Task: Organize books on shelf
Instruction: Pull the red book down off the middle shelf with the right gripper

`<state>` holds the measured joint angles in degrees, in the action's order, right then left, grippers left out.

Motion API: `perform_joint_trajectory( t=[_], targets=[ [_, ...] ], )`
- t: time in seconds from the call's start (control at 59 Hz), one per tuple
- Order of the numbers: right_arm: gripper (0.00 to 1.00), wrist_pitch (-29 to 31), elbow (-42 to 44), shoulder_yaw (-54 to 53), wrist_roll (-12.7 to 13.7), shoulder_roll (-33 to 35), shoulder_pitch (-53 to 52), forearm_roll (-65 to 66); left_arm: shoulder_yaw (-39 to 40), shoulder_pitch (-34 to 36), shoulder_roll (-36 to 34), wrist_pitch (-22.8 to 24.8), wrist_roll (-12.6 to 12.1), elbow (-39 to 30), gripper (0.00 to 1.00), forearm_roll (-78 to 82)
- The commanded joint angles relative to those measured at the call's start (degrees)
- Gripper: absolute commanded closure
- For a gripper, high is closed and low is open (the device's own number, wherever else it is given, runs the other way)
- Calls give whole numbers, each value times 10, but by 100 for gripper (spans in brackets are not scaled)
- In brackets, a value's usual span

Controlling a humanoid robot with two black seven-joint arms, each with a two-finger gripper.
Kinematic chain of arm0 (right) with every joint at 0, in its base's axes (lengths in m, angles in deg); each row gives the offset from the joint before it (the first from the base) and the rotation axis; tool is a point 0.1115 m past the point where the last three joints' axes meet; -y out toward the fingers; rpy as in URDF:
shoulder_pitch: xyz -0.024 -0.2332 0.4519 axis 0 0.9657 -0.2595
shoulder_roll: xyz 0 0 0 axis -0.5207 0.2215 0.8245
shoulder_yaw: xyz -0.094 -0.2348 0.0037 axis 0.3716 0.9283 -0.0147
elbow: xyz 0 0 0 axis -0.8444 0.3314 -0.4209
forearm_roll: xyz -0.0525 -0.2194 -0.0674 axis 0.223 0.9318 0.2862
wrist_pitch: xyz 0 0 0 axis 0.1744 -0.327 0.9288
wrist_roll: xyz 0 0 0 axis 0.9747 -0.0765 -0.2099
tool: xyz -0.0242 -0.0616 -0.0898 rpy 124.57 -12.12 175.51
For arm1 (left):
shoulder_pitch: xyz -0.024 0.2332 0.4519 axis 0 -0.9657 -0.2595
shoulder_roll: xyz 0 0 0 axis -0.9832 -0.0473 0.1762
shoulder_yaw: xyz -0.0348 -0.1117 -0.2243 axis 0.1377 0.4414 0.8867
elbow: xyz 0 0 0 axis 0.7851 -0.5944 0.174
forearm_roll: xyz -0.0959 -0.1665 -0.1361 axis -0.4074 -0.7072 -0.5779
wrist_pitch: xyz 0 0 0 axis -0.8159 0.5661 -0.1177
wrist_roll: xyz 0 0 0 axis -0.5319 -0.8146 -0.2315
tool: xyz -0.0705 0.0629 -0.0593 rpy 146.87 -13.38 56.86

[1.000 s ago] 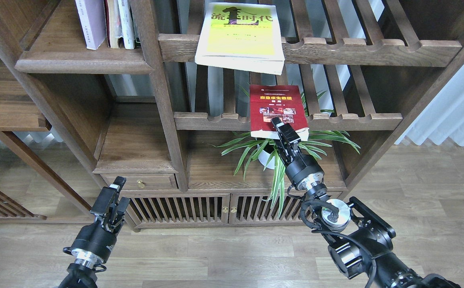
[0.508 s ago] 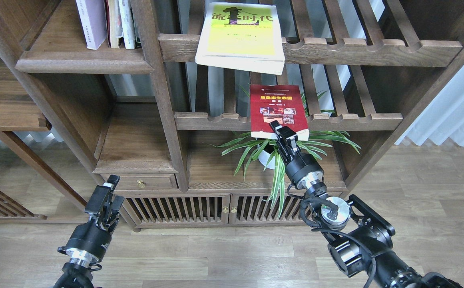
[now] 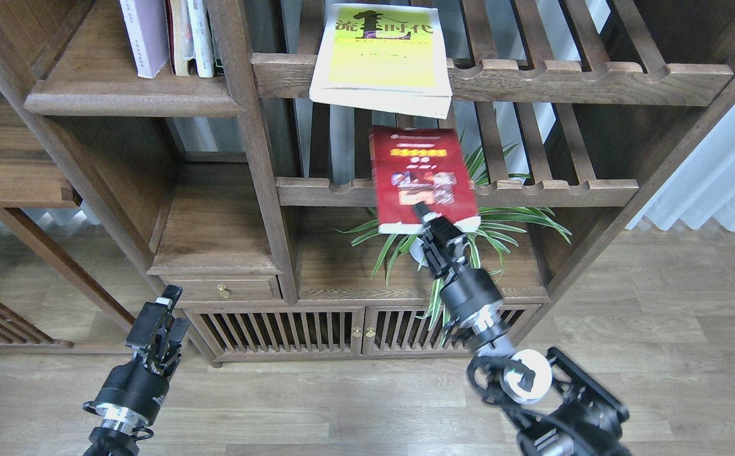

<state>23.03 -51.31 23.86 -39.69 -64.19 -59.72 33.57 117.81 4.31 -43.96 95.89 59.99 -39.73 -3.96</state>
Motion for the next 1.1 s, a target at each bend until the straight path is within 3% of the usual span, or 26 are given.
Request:
perform_joint_trajectory(
  t=[0.0, 0.424, 0.559, 1.085],
  targets=[
    [96, 0, -19, 9, 1, 0, 28, 16, -2, -2, -16, 0, -1, -5, 0, -13],
    [96, 0, -21, 34, 31, 0, 96, 42, -119, -28, -203, 0, 1, -63, 0, -155],
    [96, 0, -19, 68, 68, 0, 111, 45, -155, -14, -275, 0, 1, -63, 0, -215],
    [95, 0, 6, 108, 97, 0, 114, 64, -262, 81, -282, 0, 1, -89, 1, -231]
  ],
)
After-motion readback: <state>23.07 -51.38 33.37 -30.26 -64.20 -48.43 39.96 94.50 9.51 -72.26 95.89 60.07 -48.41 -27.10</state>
